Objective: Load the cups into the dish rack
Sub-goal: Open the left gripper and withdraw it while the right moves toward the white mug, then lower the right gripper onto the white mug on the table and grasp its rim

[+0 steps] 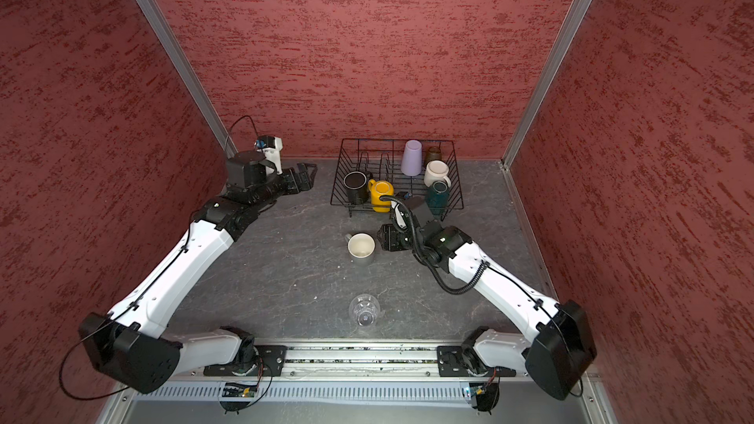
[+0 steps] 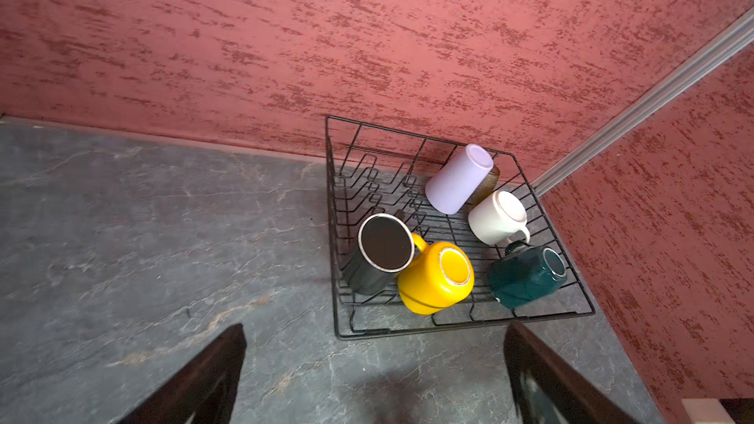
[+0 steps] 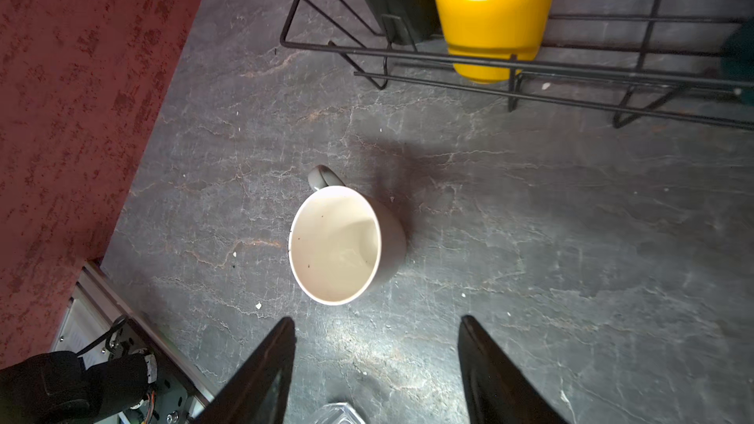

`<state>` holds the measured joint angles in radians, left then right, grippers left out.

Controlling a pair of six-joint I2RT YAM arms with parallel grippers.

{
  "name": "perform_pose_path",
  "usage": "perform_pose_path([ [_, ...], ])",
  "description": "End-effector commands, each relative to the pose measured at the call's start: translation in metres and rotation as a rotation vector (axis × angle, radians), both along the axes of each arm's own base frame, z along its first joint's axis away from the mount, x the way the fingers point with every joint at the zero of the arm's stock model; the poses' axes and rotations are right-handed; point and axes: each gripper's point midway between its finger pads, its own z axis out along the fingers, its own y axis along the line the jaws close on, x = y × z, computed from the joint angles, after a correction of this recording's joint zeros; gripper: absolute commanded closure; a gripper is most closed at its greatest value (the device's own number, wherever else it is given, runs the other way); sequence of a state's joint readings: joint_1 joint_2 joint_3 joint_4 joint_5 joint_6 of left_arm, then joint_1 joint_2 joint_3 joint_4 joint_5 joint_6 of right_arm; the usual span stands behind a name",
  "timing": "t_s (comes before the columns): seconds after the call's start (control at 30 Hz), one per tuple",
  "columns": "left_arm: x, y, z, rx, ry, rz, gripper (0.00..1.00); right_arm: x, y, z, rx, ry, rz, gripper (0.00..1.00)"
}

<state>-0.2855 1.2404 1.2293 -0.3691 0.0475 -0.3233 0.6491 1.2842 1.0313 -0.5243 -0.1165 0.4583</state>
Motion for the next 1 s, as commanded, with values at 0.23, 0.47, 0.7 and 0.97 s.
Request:
perform_pose_path([
  [0.23,-0.022,0.048,-0.004,-0.156,-0.018,0.044,0.00,0.019,0.025,-0.003,-0.096,-0.010,0.116,0.41],
  [0.47,-0.029,0.064,-0.010,-0.183,-0.008,0.063,0.00,0.025,0.039,-0.029,-0.146,0.042,0.177,0.47],
  [0.7,-0.029,0.072,-0.017,-0.206,0.010,0.068,0.00,0.034,0.044,-0.046,-0.209,0.055,0.200,0.48],
  [0.97,-0.029,0.078,-0.022,-0.216,0.017,0.076,0.00,0.050,0.052,-0.061,-0.281,0.060,0.235,0.50],
])
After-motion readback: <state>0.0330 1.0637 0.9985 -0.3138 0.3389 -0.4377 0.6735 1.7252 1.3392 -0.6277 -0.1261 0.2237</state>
